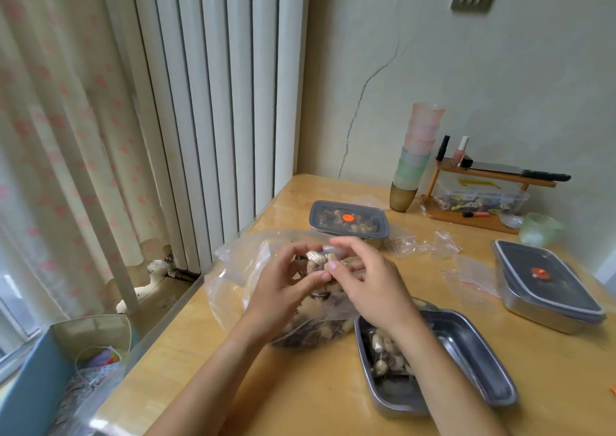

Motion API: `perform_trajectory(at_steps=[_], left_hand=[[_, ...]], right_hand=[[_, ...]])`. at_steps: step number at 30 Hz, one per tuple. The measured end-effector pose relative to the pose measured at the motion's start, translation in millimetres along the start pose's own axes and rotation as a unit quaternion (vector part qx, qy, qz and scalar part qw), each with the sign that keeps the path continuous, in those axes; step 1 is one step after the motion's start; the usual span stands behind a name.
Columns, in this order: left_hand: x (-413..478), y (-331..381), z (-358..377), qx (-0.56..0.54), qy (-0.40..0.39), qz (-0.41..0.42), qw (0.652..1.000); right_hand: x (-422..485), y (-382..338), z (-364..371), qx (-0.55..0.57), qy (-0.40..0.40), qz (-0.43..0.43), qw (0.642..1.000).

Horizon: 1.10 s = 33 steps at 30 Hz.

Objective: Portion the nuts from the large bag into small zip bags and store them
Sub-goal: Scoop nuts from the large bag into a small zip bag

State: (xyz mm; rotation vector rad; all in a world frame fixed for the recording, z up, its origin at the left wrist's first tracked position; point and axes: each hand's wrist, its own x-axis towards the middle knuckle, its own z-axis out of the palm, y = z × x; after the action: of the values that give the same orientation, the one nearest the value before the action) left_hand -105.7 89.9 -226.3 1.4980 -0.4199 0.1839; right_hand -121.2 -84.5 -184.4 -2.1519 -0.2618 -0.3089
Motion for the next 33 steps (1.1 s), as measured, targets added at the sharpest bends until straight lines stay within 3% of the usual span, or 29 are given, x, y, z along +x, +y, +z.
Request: perform_trajectory(at_steps=[6, 13, 16, 19, 25, 27, 33], left_hand=[[-3.7, 14.4, 22.9, 0.098, -0.043, -0.002, 0.994], [-13.5, 31.0, 81.2, 0.173, -0.172, -0.007, 0.970], [-17.4, 37.9, 106.0, 0.346, -0.165, 0.022, 0.923], [-22.1, 41.5, 129.4, 0.521, -0.150, 0.077, 0.837], [-23.0, 33.0, 146.4, 0.618, -0.229, 0.041, 0.751], [-22.7, 27.8, 143.7, 0.627, -0.233, 0.025, 0.743], [-20.8, 21.3, 136.9, 0.586, -0.238, 0.008, 0.775]], right_hand=[[-10.5, -10.7, -55.0, -0.009, -0.078, 0.057, 0.995], [-39.0, 1.7, -112.3, -0.075, -0.091, 0.114, 0.986], [-52.7, 7.8, -124.8, -0.121, -0.098, 0.141, 0.978], [-63.2, 10.0, -132.9, -0.182, -0.104, 0.157, 0.965], [-66.5, 28.4, -139.3, -0.293, -0.103, 0.203, 0.929], [-65.7, 35.4, -135.2, -0.320, -0.089, 0.215, 0.918], [-68.9, 24.5, -100.7, -0.416, -0.135, 0.215, 0.873]])
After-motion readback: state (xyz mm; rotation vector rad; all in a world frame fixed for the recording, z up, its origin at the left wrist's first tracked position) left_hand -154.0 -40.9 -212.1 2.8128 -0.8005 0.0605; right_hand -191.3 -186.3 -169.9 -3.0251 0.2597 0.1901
